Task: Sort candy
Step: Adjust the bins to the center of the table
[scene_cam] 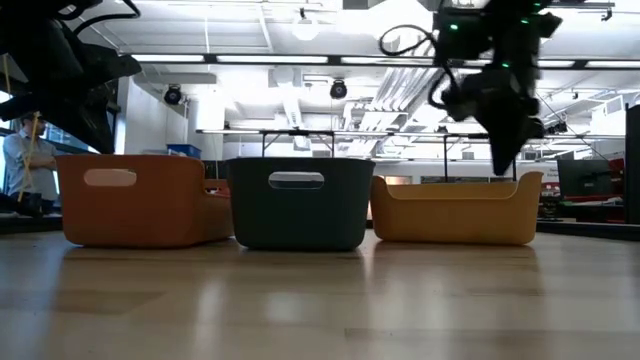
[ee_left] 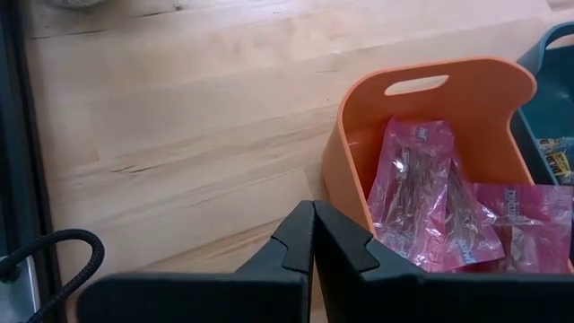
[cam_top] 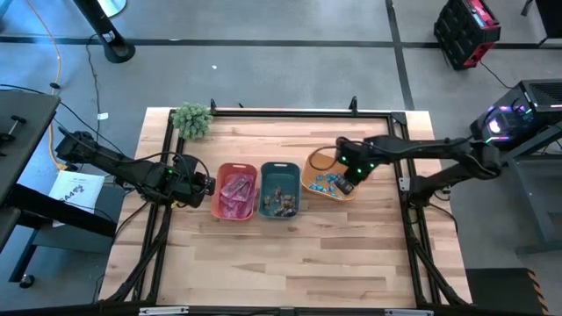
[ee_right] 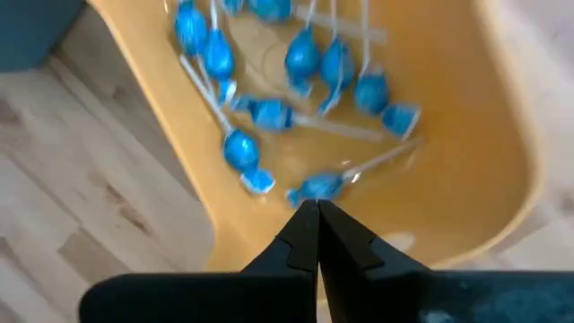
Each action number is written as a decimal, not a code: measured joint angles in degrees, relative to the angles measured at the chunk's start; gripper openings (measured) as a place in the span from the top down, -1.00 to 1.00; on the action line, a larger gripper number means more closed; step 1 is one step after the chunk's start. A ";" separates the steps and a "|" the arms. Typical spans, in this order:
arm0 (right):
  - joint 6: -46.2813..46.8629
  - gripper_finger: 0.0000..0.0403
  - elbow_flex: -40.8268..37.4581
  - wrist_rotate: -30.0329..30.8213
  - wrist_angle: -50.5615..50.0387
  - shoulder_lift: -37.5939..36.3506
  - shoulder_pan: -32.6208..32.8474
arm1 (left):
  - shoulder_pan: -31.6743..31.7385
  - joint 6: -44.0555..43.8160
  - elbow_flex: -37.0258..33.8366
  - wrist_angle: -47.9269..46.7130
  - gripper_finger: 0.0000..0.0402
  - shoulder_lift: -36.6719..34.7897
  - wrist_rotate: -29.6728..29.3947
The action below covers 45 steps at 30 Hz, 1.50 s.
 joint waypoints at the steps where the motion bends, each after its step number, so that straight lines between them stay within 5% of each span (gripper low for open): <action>1: 1.47 1.00 -1.37 -0.32 0.66 -0.80 0.44 | 0.00 0.00 0.00 -0.02 1.00 0.02 0.00; 18: 20.77 1.00 -5.26 -5.68 8.79 -1.80 17.13 | 0.00 0.00 0.00 0.29 1.00 0.02 0.00; 31: 30.97 1.00 -4.73 -5.17 29.42 3.20 22.42 | -0.04 0.00 0.00 0.42 1.00 0.02 0.19; 35: 26.57 1.00 0.66 -0.31 23.29 2.69 19.50 | -0.04 0.64 0.00 0.44 1.00 0.02 0.33; 41: 19.77 1.00 10.96 13.15 -4.64 2.21 12.36 | -0.04 2.93 0.00 1.56 1.00 0.02 0.45; 45: 16.62 1.00 9.81 14.46 -13.74 2.24 6.62 | -0.04 2.99 -0.01 2.55 1.00 0.02 0.50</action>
